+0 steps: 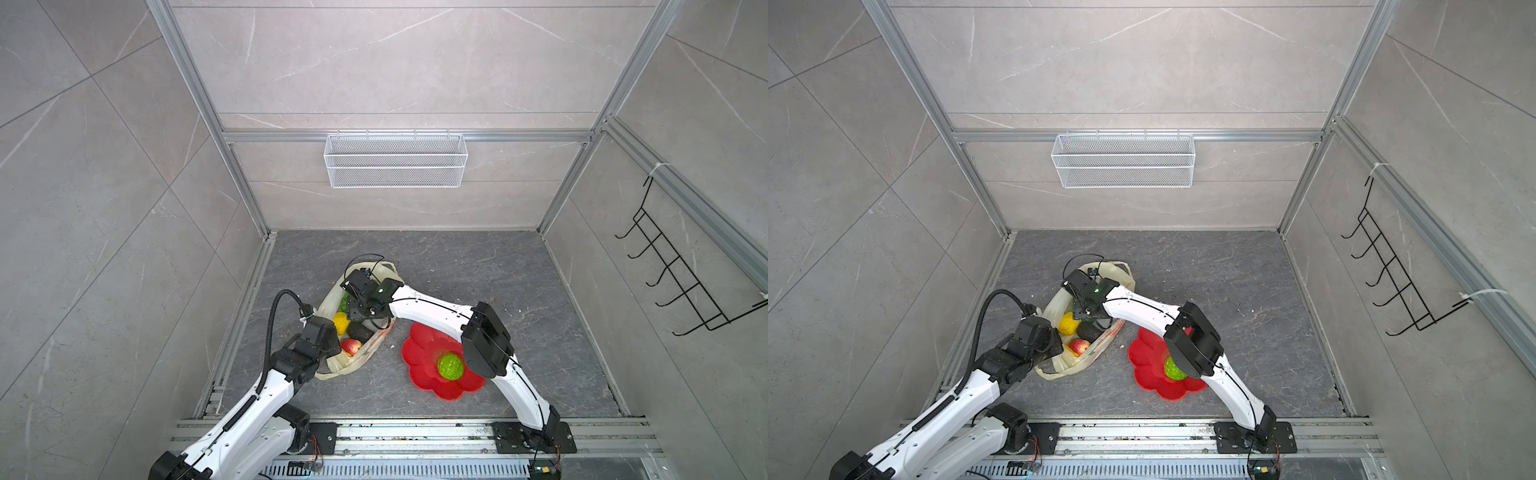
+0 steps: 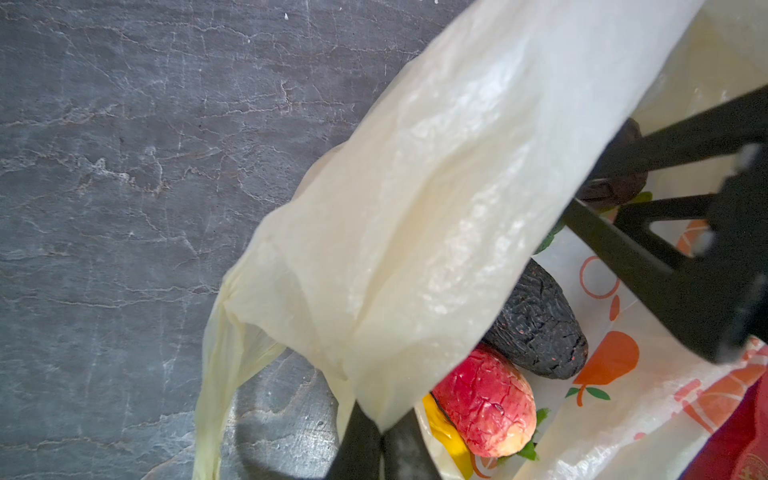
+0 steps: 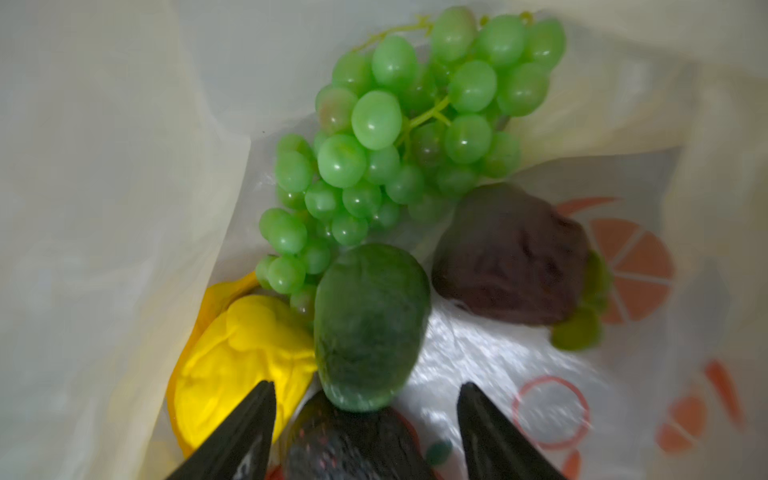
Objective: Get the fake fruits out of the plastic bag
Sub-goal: 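Move the right gripper back over the bag toward the dark green fruit, then grasp the dark green fruit in the bag with the right gripper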
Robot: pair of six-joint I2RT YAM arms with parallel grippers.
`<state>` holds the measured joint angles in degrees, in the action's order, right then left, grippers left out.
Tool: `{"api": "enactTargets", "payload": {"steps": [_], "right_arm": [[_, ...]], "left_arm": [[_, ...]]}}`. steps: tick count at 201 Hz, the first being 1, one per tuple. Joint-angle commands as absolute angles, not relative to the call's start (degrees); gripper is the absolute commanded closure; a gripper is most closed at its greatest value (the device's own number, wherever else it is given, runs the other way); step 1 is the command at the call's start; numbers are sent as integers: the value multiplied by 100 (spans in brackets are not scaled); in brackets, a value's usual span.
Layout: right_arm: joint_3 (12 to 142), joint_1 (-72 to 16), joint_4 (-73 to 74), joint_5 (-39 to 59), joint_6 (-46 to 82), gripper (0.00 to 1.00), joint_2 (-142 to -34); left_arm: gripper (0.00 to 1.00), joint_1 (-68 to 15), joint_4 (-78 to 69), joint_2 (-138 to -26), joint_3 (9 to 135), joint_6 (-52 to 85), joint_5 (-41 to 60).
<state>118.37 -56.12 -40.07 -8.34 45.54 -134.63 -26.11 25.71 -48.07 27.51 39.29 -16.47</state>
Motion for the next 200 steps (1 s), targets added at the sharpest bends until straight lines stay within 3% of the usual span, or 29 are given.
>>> {"api": "enactTargets", "payload": {"steps": [1,121,150,200], "right_arm": [[12123,-5566,-4173,-790,4758,28,-13754],[13156,-5475,-4822,-853,4724,38,-14587],[13151,-5475,-4844,-846,4644,45,-14525],[13008,-5501,-4792,-888,4469,46,-14235]], "left_arm": [[100,-2602,2571,-4731,2749,3973,-1739],[100,-2606,2459,-4744,2731,3894,-1646],[100,-2602,2457,-4738,2730,3881,-1635],[100,-2602,2448,-4748,2729,3875,-1641]]}}
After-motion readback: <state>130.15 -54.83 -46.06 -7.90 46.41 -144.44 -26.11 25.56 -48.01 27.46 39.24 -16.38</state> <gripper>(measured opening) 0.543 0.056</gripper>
